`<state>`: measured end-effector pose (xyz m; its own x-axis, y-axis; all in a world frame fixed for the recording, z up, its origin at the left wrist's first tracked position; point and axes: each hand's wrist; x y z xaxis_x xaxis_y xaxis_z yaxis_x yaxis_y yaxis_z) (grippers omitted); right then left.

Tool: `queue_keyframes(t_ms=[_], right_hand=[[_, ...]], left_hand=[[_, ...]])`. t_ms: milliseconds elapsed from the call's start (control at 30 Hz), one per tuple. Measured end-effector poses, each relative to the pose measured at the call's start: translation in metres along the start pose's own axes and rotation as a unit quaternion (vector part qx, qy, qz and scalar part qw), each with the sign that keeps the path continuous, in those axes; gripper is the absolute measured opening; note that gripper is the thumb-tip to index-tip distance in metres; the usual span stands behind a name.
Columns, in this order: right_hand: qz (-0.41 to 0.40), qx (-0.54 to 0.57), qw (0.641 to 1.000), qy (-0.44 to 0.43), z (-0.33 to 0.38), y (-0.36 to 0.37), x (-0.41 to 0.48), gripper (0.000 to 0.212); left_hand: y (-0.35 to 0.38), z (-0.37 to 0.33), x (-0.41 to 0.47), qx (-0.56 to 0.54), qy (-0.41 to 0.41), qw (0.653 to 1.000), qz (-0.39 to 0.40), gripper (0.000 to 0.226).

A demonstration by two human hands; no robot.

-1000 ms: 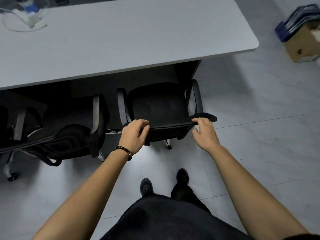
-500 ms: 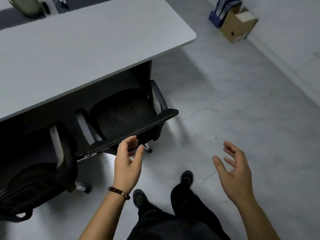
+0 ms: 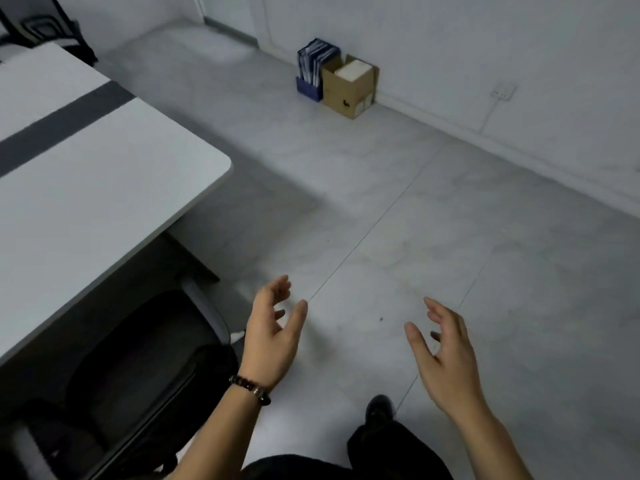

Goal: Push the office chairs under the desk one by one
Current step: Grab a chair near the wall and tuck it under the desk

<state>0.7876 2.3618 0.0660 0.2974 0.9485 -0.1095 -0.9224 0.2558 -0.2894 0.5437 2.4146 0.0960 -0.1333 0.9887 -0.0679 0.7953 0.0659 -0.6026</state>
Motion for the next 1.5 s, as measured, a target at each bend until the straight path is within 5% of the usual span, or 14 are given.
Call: queue_keyframes(t_ms=[233,500,933,1133,1500], right_hand=[[0.063,0.01,0.996,-0.06,0.066,-0.001,0.158,0.049],[0.143,-0.001,0.985,-0.092,0.086,0.086,0.37,0.053],[0.112,0.061,0.983,-0.131,0.213,0.196,0.734,0.053],[0.148,0.065,0.982,-0.101,0.212,0.278,0.92,0.051],[0.336,0.041,0.93,-0.146,0.357,0.506,1.194,0.051]], left_hand=[[0.005,-0.072,0.108,0.003,0.028,0.997,-0.067,0.04],[0.024,-0.056,0.305,-0.032,-0.046,0.986,-0.154,0.033],[-0.003,-0.124,0.698,-0.032,-0.02,0.988,-0.152,0.034],[0.021,-0.115,0.881,-0.005,-0.062,0.986,-0.154,0.035],[-0.082,-0.106,1.142,-0.029,-0.139,0.941,-0.308,0.037]])
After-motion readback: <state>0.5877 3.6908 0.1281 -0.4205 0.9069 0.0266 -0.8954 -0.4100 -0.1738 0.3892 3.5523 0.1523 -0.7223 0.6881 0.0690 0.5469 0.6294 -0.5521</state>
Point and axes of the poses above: each hand's wrist, its own x-axis towards the middle knuckle, its own y-axis out of the palm, z = x × y, and after that the axes turned 14 degrees about x, right-handed
